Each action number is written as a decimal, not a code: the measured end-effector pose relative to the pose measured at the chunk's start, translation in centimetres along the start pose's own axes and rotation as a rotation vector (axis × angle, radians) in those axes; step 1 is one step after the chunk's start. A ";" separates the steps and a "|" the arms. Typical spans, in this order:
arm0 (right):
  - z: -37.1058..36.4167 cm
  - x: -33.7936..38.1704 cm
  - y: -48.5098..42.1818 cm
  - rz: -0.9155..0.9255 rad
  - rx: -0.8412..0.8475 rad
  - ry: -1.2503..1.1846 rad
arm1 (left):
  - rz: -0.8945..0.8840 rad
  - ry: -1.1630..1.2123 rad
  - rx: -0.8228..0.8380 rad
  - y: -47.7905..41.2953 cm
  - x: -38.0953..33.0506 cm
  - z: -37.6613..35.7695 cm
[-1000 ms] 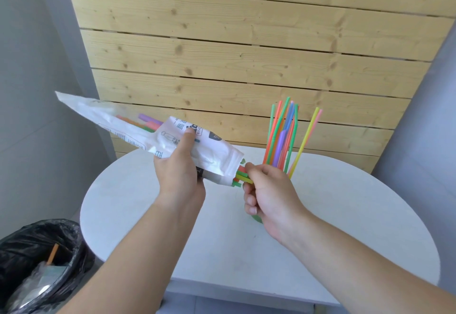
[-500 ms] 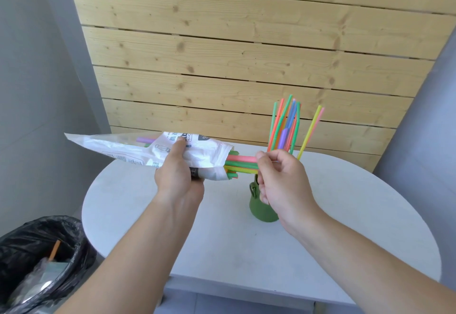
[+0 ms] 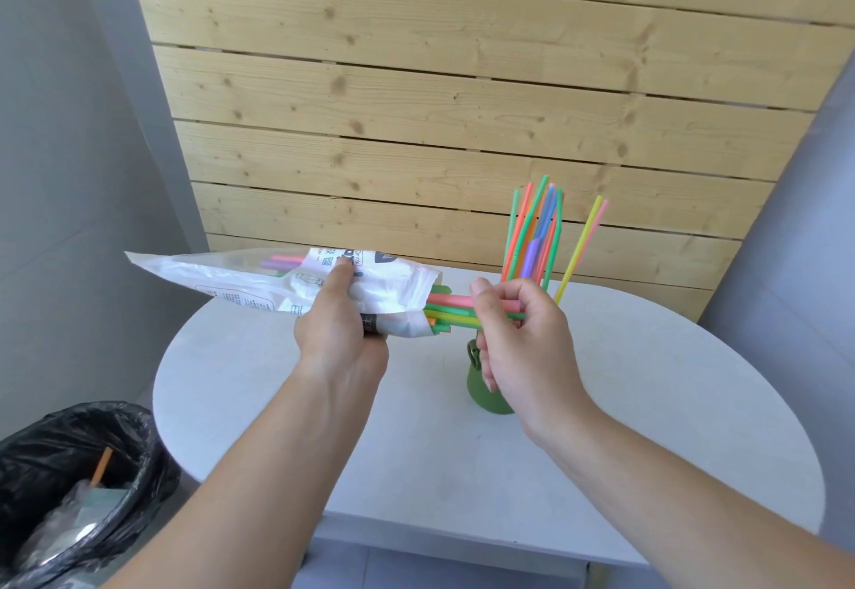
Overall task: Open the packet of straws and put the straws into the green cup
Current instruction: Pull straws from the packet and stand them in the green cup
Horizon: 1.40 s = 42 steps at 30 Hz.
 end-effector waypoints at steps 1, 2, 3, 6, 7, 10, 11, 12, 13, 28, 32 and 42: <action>-0.1 0.0 0.2 0.009 0.012 0.032 | 0.003 -0.001 0.000 0.0 0.1 0.0; -0.3 0.1 0.4 0.018 0.026 0.048 | 0.006 -0.005 0.006 0.0 0.2 -0.1; -0.4 0.2 0.5 0.023 0.039 0.043 | 0.007 -0.009 0.014 0.0 0.3 -0.1; -0.1 0.7 0.1 0.024 0.047 -0.020 | 0.017 0.013 0.014 -0.4 0.2 0.0; 0.2 1.0 -0.2 0.022 0.042 -0.041 | 0.021 0.027 0.010 -0.7 0.1 0.2; 1.4 1.5 -1.1 -0.011 0.039 -0.107 | 0.043 0.061 0.022 -1.5 -0.2 0.6; 1.8 1.7 -1.4 -0.025 0.048 -0.129 | 0.043 0.070 0.021 -1.8 -0.3 0.7; 2.3 1.8 -1.5 -0.033 0.056 -0.146 | 0.043 0.075 0.011 -1.8 -0.4 0.8; 2.7 2.0 -1.7 -0.034 0.063 -0.150 | 0.038 0.078 0.000 -1.9 -0.5 0.8; 9.4 4.3 -4.4 -0.003 0.069 -0.064 | -0.006 0.077 -0.042 -2.6 -1.5 1.5; 11.9 5.0 -5.2 -0.003 0.066 -0.022 | -0.003 0.071 -0.046 -2.5 -1.2 1.5; 19.2 7.6 -7.1 -0.017 0.076 0.256 | 0.021 0.059 0.002 -2.4 0.1 0.9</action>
Point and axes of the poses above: each hand's wrist, its own y-axis away from the middle knuckle, its own z-axis out of the back of the hand, x = y × z, the point moved 3 cm from there along -y, towards the middle knuckle, and after that the axes turned 3 degrees about -y, right-handed, at the moved point
